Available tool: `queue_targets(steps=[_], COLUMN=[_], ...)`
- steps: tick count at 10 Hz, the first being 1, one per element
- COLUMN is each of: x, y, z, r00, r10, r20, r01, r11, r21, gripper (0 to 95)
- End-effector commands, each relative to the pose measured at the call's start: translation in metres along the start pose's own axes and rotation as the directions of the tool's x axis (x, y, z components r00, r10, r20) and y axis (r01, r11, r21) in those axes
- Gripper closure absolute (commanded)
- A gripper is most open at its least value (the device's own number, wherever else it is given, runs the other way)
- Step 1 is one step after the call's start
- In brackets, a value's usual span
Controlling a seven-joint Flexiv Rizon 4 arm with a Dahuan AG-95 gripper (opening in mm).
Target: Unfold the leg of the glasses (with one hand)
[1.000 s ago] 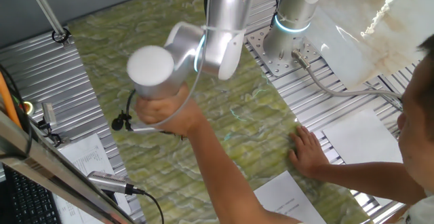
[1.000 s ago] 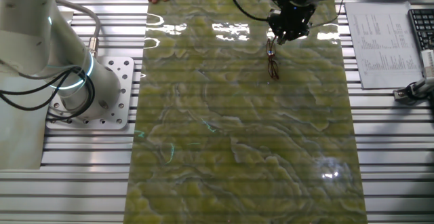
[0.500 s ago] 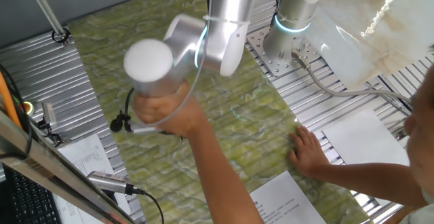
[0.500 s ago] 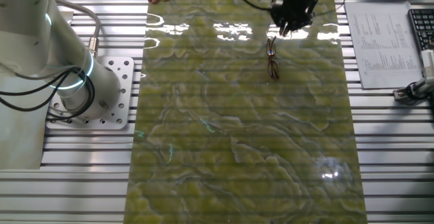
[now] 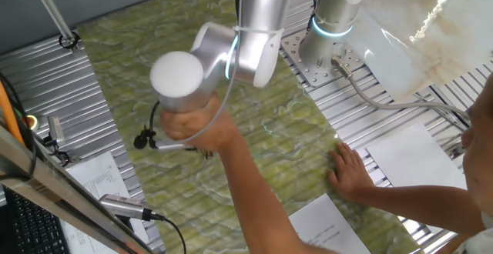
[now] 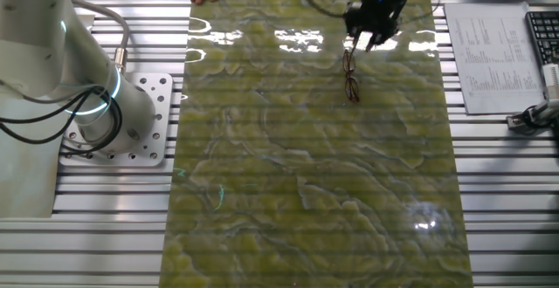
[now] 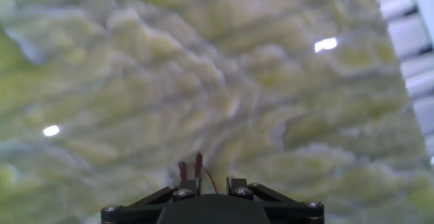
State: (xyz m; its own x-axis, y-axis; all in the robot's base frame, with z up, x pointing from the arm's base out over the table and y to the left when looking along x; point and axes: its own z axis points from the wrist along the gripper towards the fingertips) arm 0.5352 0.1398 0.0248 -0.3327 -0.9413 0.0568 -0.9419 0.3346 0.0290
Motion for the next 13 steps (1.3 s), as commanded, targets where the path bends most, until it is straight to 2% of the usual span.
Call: queue_targets(steps=[1, 6, 9, 10, 13], x=[-0.025, -0.023, -0.016, -0.014, -0.011], y=[0.001, 0.002, 0.005, 0.005, 0.005], z=[0.0, -0.001, -0.004, -0.005, -0.011], r00=[1.0, 1.0, 1.0, 0.999, 0.999], r10=[0.0, -0.012, -0.025, -0.034, -0.046], r20=[-0.002, -0.007, -0.012, -0.019, -0.027], r01=[0.0, 0.012, 0.025, 0.034, 0.046], r11=[1.0, 1.0, 1.0, 0.999, 0.999], r21=[-0.006, -0.007, -0.007, -0.006, -0.008], gripper=[76.0, 76.0, 76.0, 95.0, 95.0])
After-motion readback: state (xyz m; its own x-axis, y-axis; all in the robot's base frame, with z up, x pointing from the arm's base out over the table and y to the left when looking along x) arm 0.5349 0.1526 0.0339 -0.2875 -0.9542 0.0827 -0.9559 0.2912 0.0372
